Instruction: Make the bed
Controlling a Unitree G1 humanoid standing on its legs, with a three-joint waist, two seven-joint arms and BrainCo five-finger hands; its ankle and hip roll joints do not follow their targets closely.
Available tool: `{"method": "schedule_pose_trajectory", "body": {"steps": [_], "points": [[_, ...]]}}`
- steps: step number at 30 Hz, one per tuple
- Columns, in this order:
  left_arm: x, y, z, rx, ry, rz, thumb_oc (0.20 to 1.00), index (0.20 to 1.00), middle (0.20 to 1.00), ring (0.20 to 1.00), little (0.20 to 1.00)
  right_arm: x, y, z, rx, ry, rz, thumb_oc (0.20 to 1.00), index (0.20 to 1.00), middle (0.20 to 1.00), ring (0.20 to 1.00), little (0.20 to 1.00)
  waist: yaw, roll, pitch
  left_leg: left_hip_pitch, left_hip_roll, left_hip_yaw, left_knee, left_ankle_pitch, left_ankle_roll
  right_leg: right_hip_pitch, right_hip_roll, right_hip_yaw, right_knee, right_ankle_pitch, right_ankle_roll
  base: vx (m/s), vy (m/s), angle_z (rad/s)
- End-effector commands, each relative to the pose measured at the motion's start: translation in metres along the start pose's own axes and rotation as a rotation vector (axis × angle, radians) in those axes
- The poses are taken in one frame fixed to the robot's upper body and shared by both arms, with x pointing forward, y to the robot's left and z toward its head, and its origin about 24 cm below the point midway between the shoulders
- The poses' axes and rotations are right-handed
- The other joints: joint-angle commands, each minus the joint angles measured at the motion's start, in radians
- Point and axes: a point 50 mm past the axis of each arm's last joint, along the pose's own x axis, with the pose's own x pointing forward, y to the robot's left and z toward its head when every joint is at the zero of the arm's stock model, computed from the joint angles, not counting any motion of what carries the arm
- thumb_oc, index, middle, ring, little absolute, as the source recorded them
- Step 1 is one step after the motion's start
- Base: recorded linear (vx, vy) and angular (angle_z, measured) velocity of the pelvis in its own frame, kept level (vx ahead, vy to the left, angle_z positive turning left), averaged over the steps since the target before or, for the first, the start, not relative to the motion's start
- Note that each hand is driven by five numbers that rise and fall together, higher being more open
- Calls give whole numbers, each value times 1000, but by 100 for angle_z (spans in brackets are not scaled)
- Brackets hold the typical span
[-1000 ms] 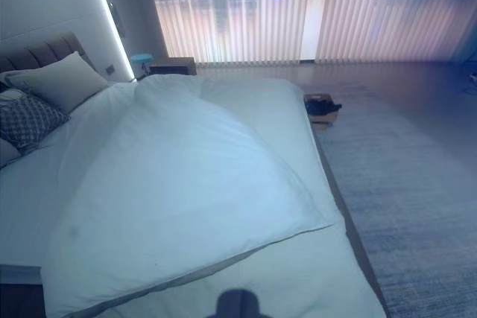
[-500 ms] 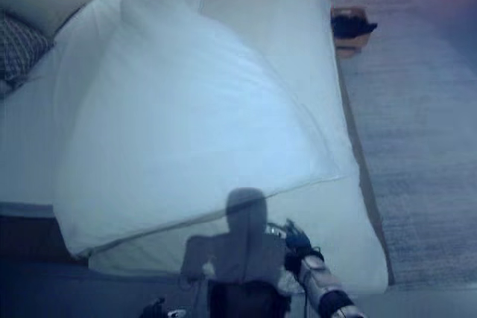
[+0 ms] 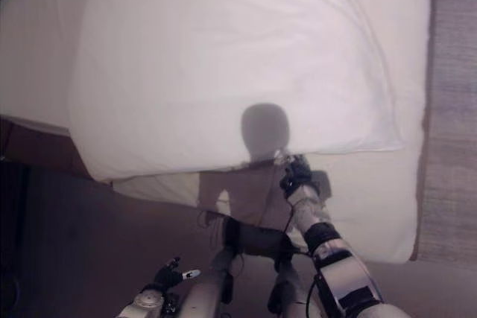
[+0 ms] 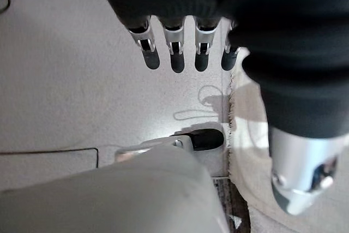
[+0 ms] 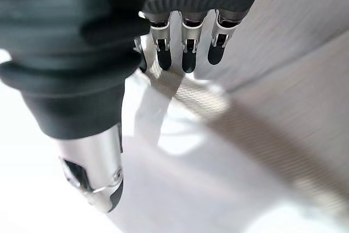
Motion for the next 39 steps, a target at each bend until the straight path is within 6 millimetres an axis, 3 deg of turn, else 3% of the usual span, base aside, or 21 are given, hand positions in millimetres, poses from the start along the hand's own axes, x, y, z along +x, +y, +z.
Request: {"method": "schedule_pose_trajectory", "body": {"steps": [1,2,7,14,20,29,39], "points": [[1,-5,12,-17,-38,1,1000,1000,1000,1000,1000,4,36,52,169,-190,39,1000,1000,1000,1000,1000,12,-23,46,-32,-76,11,27,-40,19,-76,-76,72,138,-37,75,3,23,10],[1,-4,12,-17,-39,2,1000,1000,1000,1000,1000,4,36,53,170,-191,39,1000,1000,1000,1000,1000,12,-24,46,-34,-76,11,29,-40,19,-79,-77,73,139,-37,75,16,12,8],[2,-14,26,-33,-79,-11,1000,1000,1000,1000,1000,1,61,99,384,-309,17,1000,1000,1000,1000,1000,22,-21,59,-102,-79,-1,29,-37,19,-143,-76,83,141,-33,79,35,4,1],[-2,-25,42,-67,-148,-50,1000,1000,1000,1000,1000,-11,71,160,503,-499,48,1000,1000,1000,1000,1000,25,-4,59,-144,-86,-15,7,-27,17,-196,-76,89,138,-32,85,25,16,3],[-2,-30,50,-48,-178,-54,1000,1000,1000,1000,1000,-19,72,187,582,-597,17,1000,1000,1000,1000,1000,20,4,59,-142,-87,-17,-24,-17,14,-209,-73,96,132,-29,89,16,14,8],[-4,-28,59,-42,-229,-46,1000,1000,1000,1000,1000,-29,66,228,402,-731,-36,1000,1000,1000,1000,1000,11,15,59,-124,-86,-12,-30,-18,8,-205,-77,102,127,-20,97,0,0,0],[-5,-21,56,-46,-233,-40,1000,1000,1000,1000,1000,-33,36,262,319,-798,-116,1000,1000,1000,1000,1000,6,6,59,-128,-79,-2,-31,-18,5,-219,-69,106,131,-13,102,-1,-3,0]]}}
